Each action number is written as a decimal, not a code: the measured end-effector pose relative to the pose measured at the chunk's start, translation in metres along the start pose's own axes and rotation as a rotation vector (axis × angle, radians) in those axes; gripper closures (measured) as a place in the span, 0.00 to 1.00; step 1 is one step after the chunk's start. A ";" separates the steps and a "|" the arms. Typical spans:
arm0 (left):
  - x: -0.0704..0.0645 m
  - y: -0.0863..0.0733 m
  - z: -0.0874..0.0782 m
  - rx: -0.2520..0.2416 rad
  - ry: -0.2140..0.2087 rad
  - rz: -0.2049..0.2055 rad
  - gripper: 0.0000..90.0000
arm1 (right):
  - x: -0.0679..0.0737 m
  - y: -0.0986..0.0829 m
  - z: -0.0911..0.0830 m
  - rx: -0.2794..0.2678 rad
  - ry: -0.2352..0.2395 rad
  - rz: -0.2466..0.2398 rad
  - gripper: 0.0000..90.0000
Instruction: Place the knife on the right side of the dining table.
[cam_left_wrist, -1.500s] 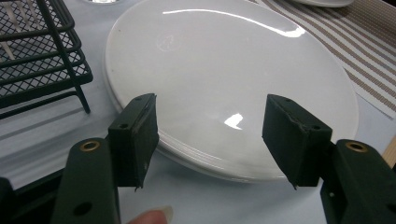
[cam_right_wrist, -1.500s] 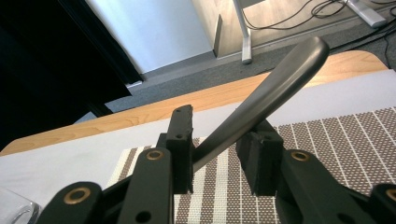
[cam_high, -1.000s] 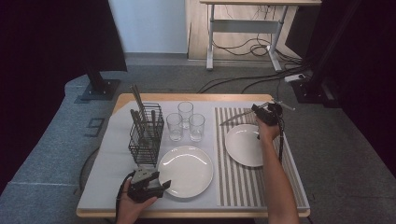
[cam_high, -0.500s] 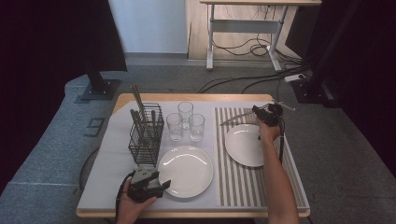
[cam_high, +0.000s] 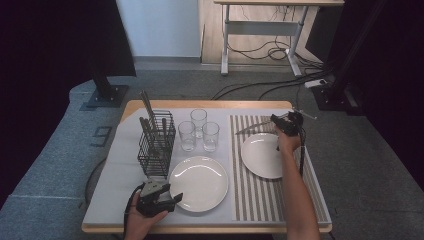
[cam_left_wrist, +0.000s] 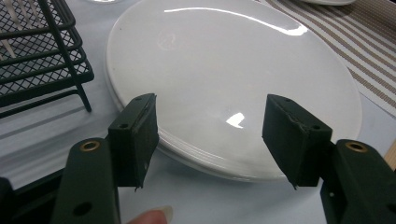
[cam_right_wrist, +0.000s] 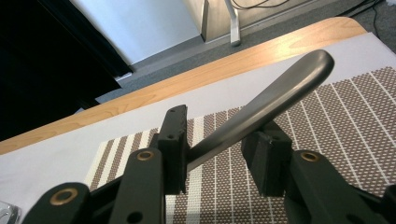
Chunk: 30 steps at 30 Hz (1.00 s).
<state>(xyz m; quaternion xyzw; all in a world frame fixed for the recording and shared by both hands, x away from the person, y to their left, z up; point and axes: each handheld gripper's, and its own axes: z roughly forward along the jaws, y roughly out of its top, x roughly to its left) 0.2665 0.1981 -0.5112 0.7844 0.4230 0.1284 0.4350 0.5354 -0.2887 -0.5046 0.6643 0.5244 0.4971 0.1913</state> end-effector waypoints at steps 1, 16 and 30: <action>0.000 0.000 0.000 0.001 0.000 0.000 0.40 | 0.000 0.000 0.000 0.001 -0.002 -0.001 0.68; 0.000 0.000 0.000 0.000 -0.001 0.001 0.40 | -0.002 -0.001 0.002 0.008 -0.017 -0.006 0.66; 0.000 0.000 0.000 0.001 -0.001 0.001 0.40 | -0.008 -0.003 0.004 0.030 -0.025 0.019 0.65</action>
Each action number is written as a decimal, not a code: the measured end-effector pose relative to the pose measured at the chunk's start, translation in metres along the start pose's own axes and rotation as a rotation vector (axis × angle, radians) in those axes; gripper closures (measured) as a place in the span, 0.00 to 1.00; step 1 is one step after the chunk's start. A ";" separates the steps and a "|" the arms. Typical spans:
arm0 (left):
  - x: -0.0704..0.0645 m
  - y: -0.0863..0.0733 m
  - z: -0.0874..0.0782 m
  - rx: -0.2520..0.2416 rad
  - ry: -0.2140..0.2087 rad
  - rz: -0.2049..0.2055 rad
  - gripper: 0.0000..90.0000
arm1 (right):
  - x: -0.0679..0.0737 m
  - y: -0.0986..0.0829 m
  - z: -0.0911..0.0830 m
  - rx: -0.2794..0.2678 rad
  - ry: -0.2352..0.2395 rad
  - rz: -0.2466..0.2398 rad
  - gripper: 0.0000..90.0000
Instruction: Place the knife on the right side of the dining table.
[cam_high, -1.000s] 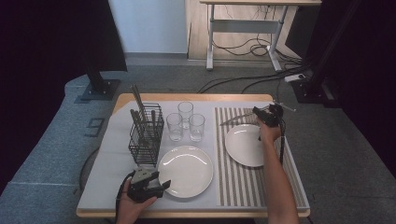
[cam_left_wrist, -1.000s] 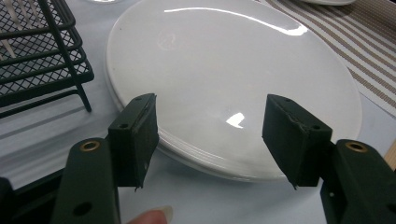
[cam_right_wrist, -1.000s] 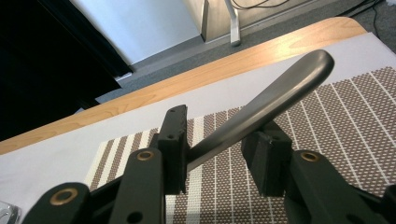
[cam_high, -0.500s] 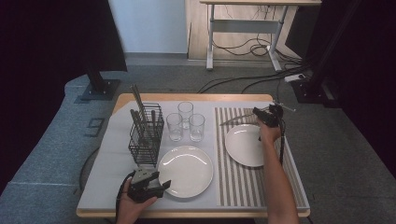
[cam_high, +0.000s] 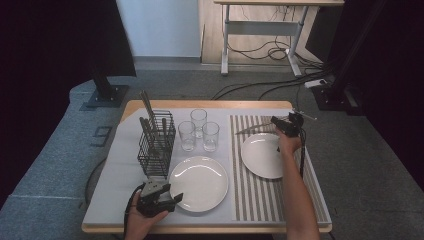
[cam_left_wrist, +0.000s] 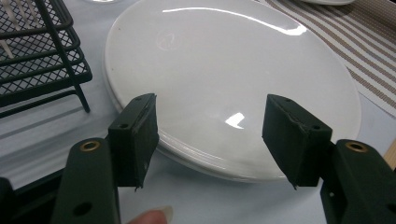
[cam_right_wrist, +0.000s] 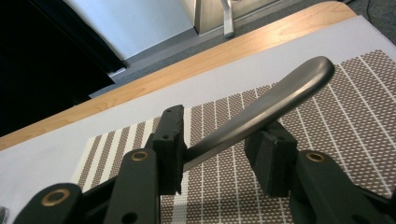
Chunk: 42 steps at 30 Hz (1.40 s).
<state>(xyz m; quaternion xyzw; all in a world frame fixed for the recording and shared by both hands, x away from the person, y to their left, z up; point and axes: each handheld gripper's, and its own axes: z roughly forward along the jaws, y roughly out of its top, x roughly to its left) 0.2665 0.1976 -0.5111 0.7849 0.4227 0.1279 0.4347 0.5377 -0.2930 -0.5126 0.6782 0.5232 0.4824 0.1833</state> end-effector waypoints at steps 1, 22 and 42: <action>0.000 0.000 0.000 0.000 0.000 0.000 0.40 | 0.000 0.000 0.000 0.001 -0.001 0.004 0.64; 0.000 0.000 0.000 0.001 0.001 0.001 0.40 | -0.007 -0.004 0.005 0.032 -0.027 0.035 0.61; 0.000 0.000 0.000 0.001 0.000 0.001 0.40 | -0.010 -0.007 0.009 0.059 -0.064 0.061 0.58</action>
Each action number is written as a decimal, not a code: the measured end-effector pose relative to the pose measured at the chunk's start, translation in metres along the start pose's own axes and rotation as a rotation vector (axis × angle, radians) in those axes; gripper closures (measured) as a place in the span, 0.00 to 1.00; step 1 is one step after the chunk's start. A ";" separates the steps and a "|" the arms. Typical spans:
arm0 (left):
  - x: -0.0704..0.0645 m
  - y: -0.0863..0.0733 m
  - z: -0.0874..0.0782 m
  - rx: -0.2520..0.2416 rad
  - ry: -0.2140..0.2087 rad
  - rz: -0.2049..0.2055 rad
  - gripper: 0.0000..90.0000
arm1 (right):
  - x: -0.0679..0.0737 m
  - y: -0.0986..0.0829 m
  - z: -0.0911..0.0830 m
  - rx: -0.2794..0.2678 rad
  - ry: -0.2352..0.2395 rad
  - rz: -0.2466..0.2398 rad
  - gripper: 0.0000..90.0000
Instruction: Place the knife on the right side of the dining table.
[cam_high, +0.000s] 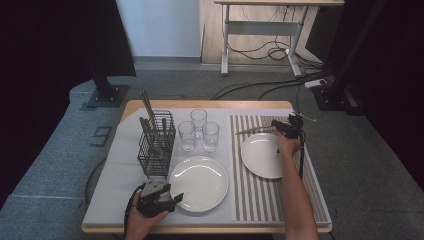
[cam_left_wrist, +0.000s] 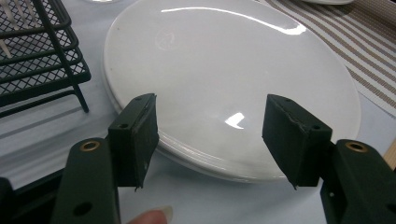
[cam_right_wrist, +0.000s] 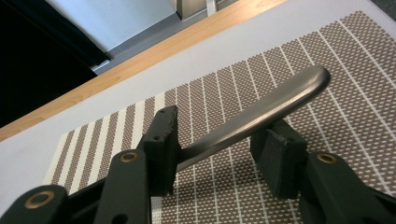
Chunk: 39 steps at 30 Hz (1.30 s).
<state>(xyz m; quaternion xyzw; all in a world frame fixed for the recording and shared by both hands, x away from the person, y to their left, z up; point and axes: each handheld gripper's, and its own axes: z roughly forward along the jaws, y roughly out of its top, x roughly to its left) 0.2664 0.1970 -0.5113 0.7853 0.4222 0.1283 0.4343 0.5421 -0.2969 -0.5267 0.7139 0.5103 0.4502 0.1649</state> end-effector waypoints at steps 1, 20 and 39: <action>0.000 0.000 0.000 0.001 0.000 0.001 0.40 | 0.000 0.000 0.000 0.003 -0.002 0.002 0.58; 0.000 0.000 0.000 0.000 0.000 0.002 0.40 | 0.001 0.000 0.002 0.021 -0.041 0.002 0.55; -0.001 0.000 -0.001 -0.002 -0.001 0.003 0.40 | 0.001 0.000 0.001 0.051 -0.086 0.008 0.52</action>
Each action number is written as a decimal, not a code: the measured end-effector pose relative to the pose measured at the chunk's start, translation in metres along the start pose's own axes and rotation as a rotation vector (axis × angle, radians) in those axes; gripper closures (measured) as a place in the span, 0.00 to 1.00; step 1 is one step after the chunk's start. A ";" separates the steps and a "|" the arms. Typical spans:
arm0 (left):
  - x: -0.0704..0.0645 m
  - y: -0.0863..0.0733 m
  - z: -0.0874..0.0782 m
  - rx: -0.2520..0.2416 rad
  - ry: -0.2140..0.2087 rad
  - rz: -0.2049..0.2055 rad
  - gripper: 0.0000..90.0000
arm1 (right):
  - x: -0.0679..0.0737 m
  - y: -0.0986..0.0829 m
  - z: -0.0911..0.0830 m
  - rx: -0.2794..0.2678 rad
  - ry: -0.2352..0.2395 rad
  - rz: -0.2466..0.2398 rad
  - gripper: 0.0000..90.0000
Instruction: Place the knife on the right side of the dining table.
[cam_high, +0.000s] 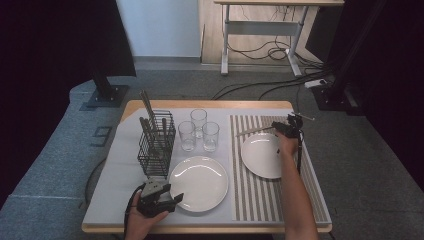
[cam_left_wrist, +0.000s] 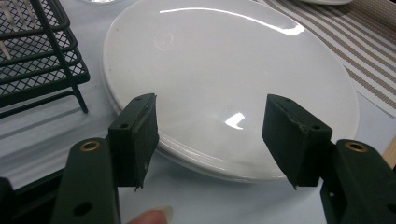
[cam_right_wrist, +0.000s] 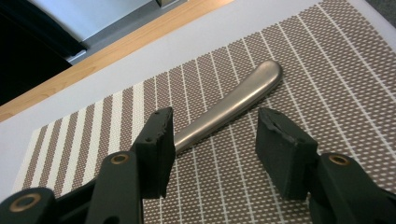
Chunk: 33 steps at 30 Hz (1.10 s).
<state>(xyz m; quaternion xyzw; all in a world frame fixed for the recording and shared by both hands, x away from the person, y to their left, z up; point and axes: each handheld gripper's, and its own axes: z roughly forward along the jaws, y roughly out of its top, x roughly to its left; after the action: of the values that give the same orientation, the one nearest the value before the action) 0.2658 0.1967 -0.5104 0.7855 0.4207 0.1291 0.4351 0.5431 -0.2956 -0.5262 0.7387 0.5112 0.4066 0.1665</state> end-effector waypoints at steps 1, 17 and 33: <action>0.000 0.000 0.000 0.000 0.000 0.000 0.40 | 0.000 0.000 0.000 0.000 0.000 0.002 0.51; -0.001 0.000 0.000 0.000 -0.001 0.001 0.40 | 0.001 0.002 -0.003 0.017 0.024 -0.041 0.47; -0.001 0.000 0.001 0.001 0.001 -0.001 0.40 | 0.012 0.012 -0.004 0.036 0.053 -0.090 0.44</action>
<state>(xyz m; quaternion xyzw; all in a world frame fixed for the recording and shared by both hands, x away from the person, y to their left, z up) 0.2661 0.1956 -0.5109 0.7855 0.4212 0.1291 0.4347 0.5495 -0.2910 -0.5107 0.7068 0.5555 0.4088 0.1574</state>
